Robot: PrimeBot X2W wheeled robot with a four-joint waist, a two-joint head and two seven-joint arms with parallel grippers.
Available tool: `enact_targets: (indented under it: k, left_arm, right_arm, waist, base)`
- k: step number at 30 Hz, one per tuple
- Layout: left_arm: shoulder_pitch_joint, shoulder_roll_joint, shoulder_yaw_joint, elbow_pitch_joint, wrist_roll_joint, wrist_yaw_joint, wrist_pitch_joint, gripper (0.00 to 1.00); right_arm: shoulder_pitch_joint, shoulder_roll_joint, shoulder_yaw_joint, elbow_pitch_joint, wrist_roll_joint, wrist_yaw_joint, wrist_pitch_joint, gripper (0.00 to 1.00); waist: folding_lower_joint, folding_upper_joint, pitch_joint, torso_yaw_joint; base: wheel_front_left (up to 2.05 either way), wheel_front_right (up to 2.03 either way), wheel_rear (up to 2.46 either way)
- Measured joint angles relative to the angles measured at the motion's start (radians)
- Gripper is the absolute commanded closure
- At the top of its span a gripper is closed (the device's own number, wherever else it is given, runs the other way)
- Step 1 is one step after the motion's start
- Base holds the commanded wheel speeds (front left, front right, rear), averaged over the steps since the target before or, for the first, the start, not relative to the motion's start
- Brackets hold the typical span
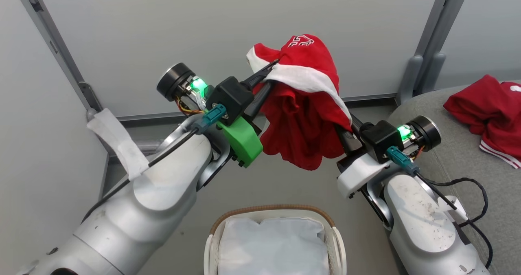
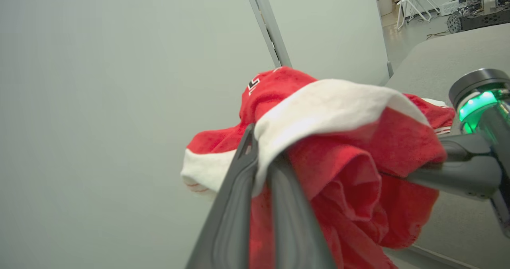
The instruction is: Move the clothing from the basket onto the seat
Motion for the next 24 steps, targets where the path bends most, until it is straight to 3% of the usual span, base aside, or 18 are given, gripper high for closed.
enact_targets:
  k: [4,6,7,8,17,24]
  left_arm:
    - [0.04,0.001,0.008,0.006,-0.014,0.01,-0.011,0.98]
    - [0.06,-0.002,0.018,0.005,-0.021,0.016,-0.018,0.51]
    - [0.073,-0.005,0.025,0.003,-0.027,0.024,-0.02,0.1]
    - [0.092,-0.008,0.035,0.001,-0.033,0.029,-0.021,0.0]
    - [0.29,-0.04,0.119,-0.043,-0.025,0.04,-0.026,0.0]
    - [0.421,-0.068,0.187,-0.047,0.013,0.019,-0.026,0.0]
  right_arm:
    - [0.011,0.0,0.0,-0.004,0.002,0.0,0.0,1.0]
    - [0.011,0.0,-0.004,-0.005,0.002,0.0,0.0,1.0]
    - [0.011,0.0,-0.007,-0.007,0.002,0.0,0.0,1.0]
    - [0.011,0.0,-0.012,-0.009,0.002,0.0,0.0,1.0]
    - [0.013,0.0,-0.051,-0.031,-0.006,0.0,0.0,1.0]
    - [0.027,0.0,-0.087,-0.051,-0.008,0.0,0.0,1.0]
  waist:
    - [0.0,0.0,0.001,-0.005]
    - [0.0,0.0,0.002,-0.008]
    - [0.0,0.0,0.002,-0.01]
    - [0.0,0.0,0.004,-0.013]
    - [0.0,0.0,0.016,-0.037]
    - [0.0001,0.0,0.024,-0.058]
  base:
    - [0.0,0.0,0.0]
    - [0.0,0.0,0.0]
    - [0.0,0.0,0.0]
    - [0.0,0.0,0.0]
    - [0.0,0.0,0.0]
    - [0.0,0.0,0.0]
